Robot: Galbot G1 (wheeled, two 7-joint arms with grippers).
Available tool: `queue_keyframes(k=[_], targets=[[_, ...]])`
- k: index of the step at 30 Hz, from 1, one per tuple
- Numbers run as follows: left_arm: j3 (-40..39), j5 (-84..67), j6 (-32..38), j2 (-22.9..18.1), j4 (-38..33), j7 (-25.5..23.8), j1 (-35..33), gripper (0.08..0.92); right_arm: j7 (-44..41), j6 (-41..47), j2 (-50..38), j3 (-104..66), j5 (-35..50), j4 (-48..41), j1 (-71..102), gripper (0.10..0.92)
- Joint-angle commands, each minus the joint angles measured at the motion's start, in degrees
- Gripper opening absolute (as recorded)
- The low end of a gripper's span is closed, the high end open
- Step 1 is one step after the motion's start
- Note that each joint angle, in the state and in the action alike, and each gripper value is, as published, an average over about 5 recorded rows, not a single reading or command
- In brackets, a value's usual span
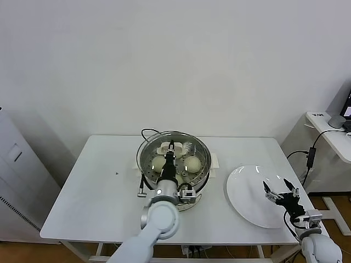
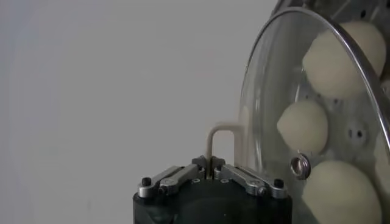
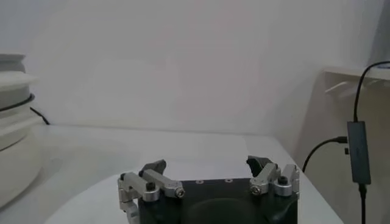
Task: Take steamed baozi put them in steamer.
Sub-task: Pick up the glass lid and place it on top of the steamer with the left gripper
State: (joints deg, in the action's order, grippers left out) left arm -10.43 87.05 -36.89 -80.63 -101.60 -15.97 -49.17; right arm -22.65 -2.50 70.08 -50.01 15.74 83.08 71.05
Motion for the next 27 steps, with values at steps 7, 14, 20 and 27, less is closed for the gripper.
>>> queue_keyframes(k=[7,14,20,27], targets=[[-0.42,0.29,0.11,-2.3,2.82,0.69,0.56,0.102,-0.25,-0.29,0.04,-0.28,-0.09,-0.66,0.14,0.823],[-0.45,0.25,0.2,-2.79,3.28,0.93,0.48,0.102,-0.33,-0.32,0.06,-0.44,-0.22,-0.75,0.1,0.823],[0.0,0.02,0.26,-2.64,3.7,1.18,0.42,0.102,-0.37,-0.37,0.08,-0.75,-0.21,-0.86,0.19,0.823],[0.66,-1.63,-0.13,-2.66,3.83,1.69,0.14,0.102,-0.41,-0.4,0.12,-1.01,-0.22,-0.97,0.19,0.823]])
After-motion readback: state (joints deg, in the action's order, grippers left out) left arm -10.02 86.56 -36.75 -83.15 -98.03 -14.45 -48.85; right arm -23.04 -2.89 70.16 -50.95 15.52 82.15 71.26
